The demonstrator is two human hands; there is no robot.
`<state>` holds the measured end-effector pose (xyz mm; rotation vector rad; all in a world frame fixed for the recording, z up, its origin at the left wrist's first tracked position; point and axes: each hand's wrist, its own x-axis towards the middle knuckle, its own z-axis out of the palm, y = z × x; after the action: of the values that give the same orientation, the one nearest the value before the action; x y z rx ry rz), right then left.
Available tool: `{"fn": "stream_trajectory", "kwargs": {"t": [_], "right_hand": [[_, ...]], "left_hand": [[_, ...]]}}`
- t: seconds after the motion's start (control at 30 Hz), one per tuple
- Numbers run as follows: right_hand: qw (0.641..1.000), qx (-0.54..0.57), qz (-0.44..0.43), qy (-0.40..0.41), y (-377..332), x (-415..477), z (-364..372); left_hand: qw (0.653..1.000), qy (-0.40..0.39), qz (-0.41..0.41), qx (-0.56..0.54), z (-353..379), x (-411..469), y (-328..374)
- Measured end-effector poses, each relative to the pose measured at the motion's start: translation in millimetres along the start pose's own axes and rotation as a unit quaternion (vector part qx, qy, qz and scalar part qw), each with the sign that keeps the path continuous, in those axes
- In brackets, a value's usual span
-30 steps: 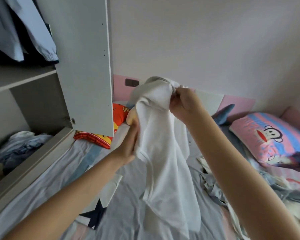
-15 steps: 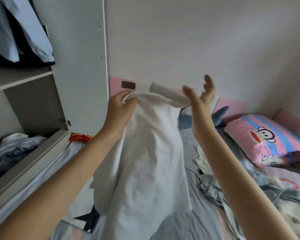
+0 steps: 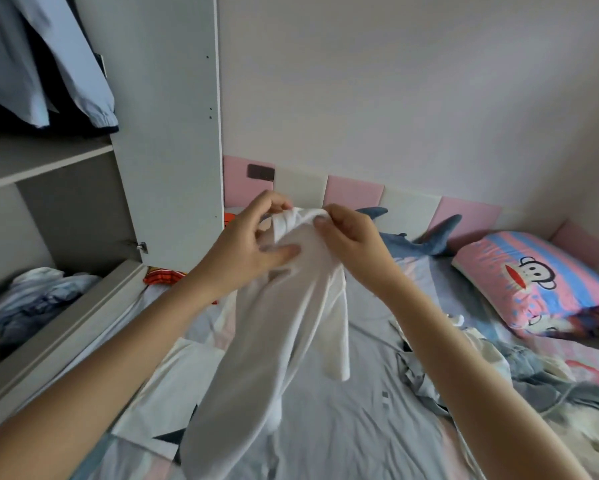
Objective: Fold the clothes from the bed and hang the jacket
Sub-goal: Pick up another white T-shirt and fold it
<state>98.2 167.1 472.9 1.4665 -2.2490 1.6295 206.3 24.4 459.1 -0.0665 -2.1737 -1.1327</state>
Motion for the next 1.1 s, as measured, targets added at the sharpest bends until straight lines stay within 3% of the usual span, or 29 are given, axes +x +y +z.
{"fn": "stream_trajectory", "kwargs": {"t": [0.13,0.37,0.5,0.67,0.8,0.9,1.0,1.1], "right_hand": [[0.998,0.056,0.024,-0.002,-2,1,1],[0.995,0.08,-0.007,-0.066,-14,-3,3],[0.998,0.004,-0.047,-0.049,-17,-2,-5],[0.994,-0.024,-0.082,0.071,-23,-1,-20],[0.972,-0.023,-0.065,0.223,-17,-2,-46],[0.961,-0.051,-0.041,0.268,-11,-7,-61],[0.957,-0.064,-0.021,0.282,-5,-10,-61],[0.949,-0.052,-0.007,0.31,-1,-8,-60]], "left_hand": [[0.995,0.092,0.015,-0.036,-11,-4,-6],[0.997,0.073,-0.006,-0.037,0,-5,1],[0.995,0.076,0.006,-0.071,4,-5,13],[0.987,-0.012,-0.066,-0.145,19,-10,12],[0.978,-0.155,-0.139,0.011,33,-50,-36],[0.966,-0.161,-0.202,0.006,23,-72,-63],[0.964,-0.149,-0.216,0.042,9,-66,-71],[0.954,-0.158,-0.253,0.009,-14,-52,-72]]}}
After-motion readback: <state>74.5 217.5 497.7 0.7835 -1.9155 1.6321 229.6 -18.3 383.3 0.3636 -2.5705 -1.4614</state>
